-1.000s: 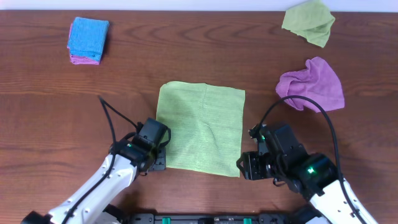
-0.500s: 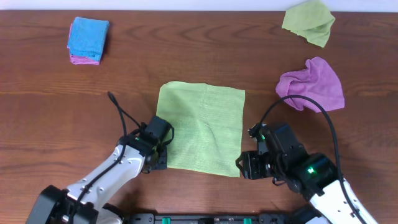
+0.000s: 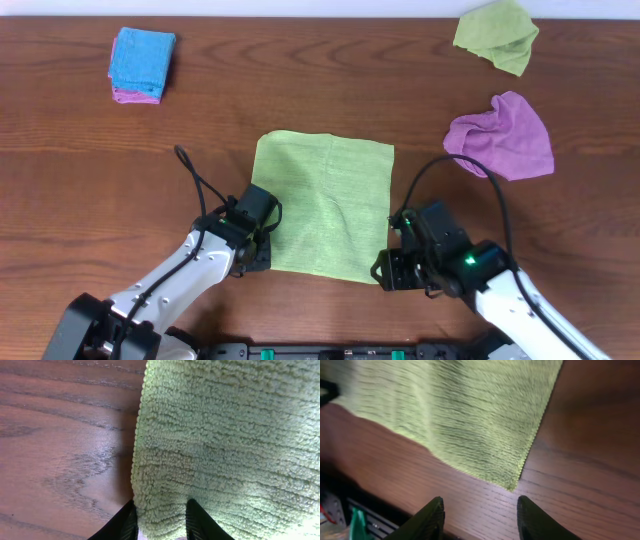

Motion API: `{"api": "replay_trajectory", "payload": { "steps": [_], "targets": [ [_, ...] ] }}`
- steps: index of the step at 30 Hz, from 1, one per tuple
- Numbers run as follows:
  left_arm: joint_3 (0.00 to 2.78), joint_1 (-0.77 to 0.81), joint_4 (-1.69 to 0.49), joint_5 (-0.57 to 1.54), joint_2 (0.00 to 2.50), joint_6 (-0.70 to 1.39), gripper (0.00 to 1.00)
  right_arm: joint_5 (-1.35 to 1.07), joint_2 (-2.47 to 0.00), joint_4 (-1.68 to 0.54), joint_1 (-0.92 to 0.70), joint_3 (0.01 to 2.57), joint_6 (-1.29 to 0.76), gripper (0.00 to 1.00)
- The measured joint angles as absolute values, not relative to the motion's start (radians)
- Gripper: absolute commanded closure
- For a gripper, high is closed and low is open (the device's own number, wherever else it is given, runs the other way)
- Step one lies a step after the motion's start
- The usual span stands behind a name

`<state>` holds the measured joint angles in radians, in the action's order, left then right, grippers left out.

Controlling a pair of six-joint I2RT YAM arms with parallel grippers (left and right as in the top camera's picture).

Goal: Fold the cloth
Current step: 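Move both grippers to the near corners of the green cloth and grasp, then lift the near edge with both grippers and fold it toward the far edge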

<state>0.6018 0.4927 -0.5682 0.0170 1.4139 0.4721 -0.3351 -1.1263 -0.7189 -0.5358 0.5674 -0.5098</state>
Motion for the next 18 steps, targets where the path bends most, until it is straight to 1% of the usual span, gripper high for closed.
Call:
{"api": "replay_trajectory", "payload": {
  "steps": [4,15,17,18],
  "targets": [
    [0.602,0.493,-0.568,0.019,1.414,0.475,0.68,-0.332,-1.214,-0.708,-0.543,0.563,-0.524,0.58],
    [0.602,0.493,-0.568,0.019,1.414,0.477,0.68,-0.314,-1.360,-0.656,-0.543,0.561,-0.545,0.61],
    [0.602,0.493,-0.568,0.019,1.414,0.478,0.68,-0.314,-1.381,-0.646,-0.543,0.561,-0.546,0.64],
    [0.602,0.493,-0.568,0.019,1.414,0.479,0.69,-0.317,-1.391,-0.641,-0.543,0.564,-0.551,0.68]
  ]
}}
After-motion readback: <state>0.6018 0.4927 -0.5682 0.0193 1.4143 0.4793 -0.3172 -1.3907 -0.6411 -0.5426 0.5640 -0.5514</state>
